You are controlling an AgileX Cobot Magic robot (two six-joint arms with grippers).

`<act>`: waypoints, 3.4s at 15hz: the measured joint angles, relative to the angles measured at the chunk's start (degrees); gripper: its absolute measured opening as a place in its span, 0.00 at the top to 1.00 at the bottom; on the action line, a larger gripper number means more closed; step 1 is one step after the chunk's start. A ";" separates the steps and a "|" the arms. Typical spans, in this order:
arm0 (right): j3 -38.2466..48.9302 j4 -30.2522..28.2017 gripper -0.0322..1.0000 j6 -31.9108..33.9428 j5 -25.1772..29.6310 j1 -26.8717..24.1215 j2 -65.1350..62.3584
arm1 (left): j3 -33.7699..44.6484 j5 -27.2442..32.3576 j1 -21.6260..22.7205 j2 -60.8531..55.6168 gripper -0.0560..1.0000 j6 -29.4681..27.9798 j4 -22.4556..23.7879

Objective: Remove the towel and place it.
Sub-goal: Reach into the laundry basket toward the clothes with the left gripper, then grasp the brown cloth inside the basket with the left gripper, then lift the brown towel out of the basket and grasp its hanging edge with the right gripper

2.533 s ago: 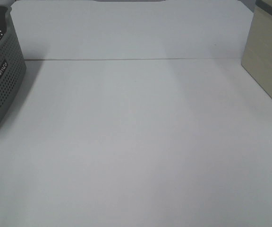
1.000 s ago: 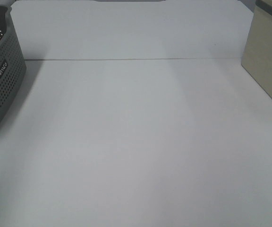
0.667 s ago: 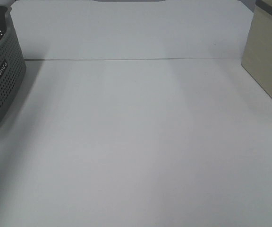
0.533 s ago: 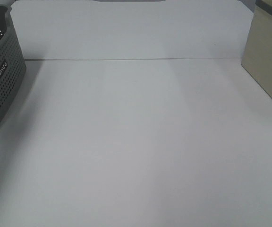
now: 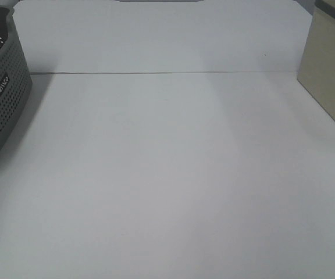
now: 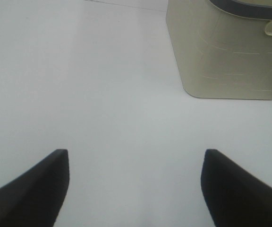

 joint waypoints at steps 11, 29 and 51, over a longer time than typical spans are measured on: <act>0.00 0.00 0.25 0.00 0.00 0.00 0.00 | -8.82 -1.95 0.00 14.44 0.04 2.98 -5.10; 0.00 0.00 0.25 0.00 0.00 0.00 0.00 | -10.71 0.06 -0.52 5.67 0.95 -3.27 -4.47; -1.32 18.56 0.25 -16.33 -15.36 0.00 11.63 | -17.36 -1.83 -52.83 -23.43 0.95 1.32 4.30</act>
